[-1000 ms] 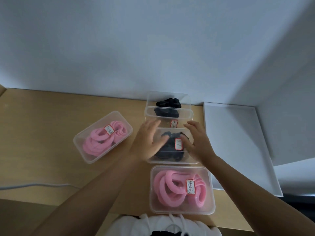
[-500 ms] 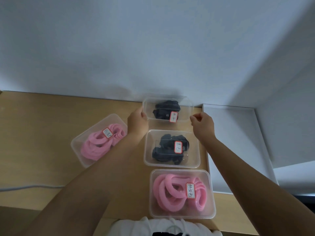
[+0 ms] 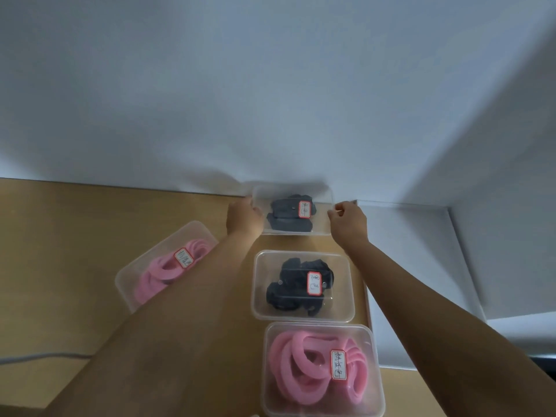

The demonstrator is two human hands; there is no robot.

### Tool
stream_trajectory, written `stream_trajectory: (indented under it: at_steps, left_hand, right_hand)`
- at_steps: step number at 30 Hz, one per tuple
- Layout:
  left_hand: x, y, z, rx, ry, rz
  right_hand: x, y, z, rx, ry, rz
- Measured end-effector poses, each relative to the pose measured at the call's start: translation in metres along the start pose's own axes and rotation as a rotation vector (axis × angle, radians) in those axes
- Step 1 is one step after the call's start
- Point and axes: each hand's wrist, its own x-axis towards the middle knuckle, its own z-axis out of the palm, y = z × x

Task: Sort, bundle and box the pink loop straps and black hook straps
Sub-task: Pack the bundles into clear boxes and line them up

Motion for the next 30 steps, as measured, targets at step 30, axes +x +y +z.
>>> stream_trajectory:
  at_steps: [30]
  left_hand:
    - [0.005,-0.007,0.03,0.61,-0.22,0.546]
  right_hand:
    - [-0.001,0.012,0.016,-0.678,-0.213,-0.501]
